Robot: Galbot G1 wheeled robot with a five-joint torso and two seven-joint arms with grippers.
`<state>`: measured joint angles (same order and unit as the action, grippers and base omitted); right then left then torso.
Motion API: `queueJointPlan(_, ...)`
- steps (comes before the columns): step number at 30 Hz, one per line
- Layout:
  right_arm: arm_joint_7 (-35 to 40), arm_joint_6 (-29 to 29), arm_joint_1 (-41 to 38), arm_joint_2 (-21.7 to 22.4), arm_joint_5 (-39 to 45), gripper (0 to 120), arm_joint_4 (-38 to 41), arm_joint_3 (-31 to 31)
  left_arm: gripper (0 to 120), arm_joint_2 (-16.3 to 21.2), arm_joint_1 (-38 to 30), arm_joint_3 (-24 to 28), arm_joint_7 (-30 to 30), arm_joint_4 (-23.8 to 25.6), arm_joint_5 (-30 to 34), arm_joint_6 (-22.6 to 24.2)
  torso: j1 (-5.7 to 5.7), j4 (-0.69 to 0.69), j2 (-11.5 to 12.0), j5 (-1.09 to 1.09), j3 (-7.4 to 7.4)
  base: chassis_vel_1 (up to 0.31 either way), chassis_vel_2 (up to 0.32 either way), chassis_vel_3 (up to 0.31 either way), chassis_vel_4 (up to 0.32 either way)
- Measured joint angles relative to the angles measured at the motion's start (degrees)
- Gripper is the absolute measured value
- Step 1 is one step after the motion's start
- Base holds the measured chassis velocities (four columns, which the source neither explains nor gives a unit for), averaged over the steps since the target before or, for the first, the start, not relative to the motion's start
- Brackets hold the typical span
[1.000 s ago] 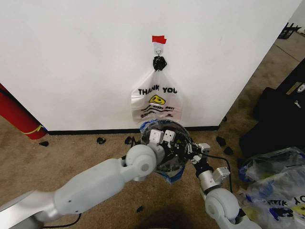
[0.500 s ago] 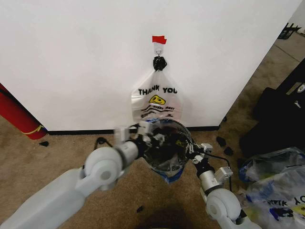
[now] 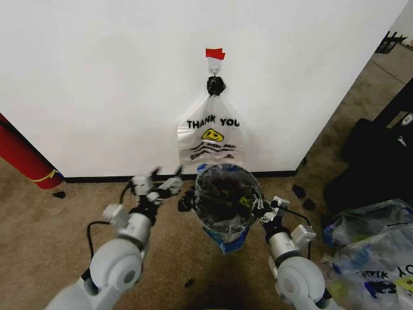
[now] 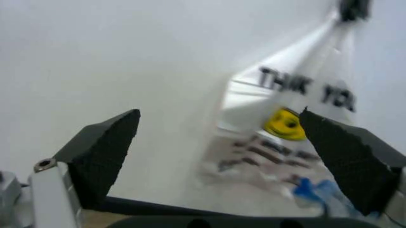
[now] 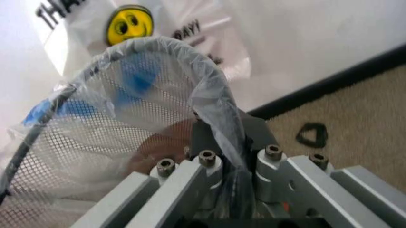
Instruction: Pick up the garbage bag from the wall and place it over the trash bin.
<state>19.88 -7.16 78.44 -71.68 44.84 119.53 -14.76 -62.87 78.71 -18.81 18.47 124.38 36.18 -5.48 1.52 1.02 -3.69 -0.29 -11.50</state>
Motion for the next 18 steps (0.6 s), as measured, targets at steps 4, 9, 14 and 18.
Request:
queueJointPlan(4,1.5,-0.5,0.1,-1.0,2.6,1,-0.3,-0.8,100,-1.5,2.3,-2.0,-0.8,0.6,0.8,-0.4,0.0,0.03,0.0,-0.03,0.0,0.0,0.0,0.0,0.0)
queueJointPlan(9,2.5,-1.6,-1.1,-2.7,5.5,1,-2.1,-0.5,100,-2.8,7.1,-6.6,-2.5,0.7,1.0,-2.2,0.0,0.01,0.0,-0.04,0.0,0.0,0.0,0.0,0.0)
queueJointPlan(14,2.5,-2.5,-2.5,-4.0,7.1,1,-4.1,0.6,100,-4.1,10.9,-13.6,-5.4,0.5,-2.4,-4.6,0.0,0.01,0.0,-0.02,0.0,0.0,0.0,0.0,0.0)
queueJointPlan(18,2.3,-2.6,-2.9,-4.7,7.0,1,-5.0,1.2,100,-4.5,13.0,-15.9,-7.7,0.2,-5.1,-6.4,0.0,0.02,0.0,-0.02,0.0,0.0,0.0,0.0,0.0)
